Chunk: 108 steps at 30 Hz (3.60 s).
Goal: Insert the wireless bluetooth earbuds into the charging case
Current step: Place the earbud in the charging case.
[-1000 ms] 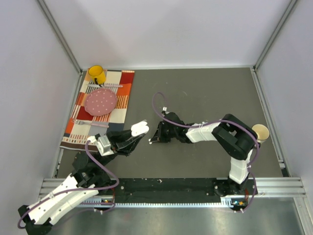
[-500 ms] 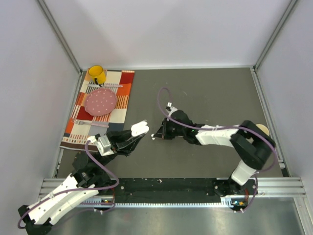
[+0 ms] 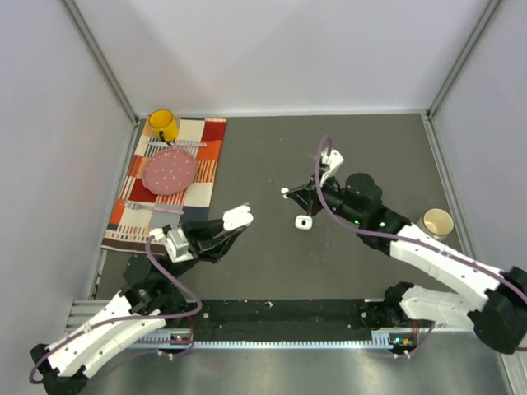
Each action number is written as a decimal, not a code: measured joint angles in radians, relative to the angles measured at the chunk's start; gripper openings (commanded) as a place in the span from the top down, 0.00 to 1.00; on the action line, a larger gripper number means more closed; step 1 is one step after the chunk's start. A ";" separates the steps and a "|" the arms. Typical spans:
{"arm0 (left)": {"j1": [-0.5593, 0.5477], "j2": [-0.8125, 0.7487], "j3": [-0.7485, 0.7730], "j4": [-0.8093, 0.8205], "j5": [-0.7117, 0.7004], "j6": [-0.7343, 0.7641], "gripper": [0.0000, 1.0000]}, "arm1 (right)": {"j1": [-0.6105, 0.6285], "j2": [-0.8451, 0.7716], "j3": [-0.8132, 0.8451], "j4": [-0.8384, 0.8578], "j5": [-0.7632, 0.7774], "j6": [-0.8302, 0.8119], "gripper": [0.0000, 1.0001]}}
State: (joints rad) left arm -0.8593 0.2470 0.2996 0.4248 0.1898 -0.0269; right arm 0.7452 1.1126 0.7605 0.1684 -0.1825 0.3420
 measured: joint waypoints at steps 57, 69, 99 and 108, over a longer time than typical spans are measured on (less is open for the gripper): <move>0.000 0.272 0.044 0.154 0.340 -0.031 1.00 | 0.053 -0.083 0.401 -0.595 -0.779 -0.737 1.00; 0.000 0.282 0.046 0.158 0.347 -0.032 1.00 | 0.082 -0.050 0.401 -0.615 -0.742 -0.784 1.00; 0.000 0.292 0.049 0.127 0.335 -0.031 1.00 | 0.171 -0.009 0.426 -0.659 -0.580 -0.837 1.00; 0.000 0.292 0.049 0.113 0.324 -0.031 1.00 | 0.195 -0.002 0.440 -0.696 -0.515 -0.855 0.80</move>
State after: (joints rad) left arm -0.8589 0.5388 0.3489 0.5373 0.5140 -0.0574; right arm 0.9398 1.1103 1.2007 -0.5274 -0.6975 -0.5125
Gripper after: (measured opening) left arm 0.339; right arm 0.125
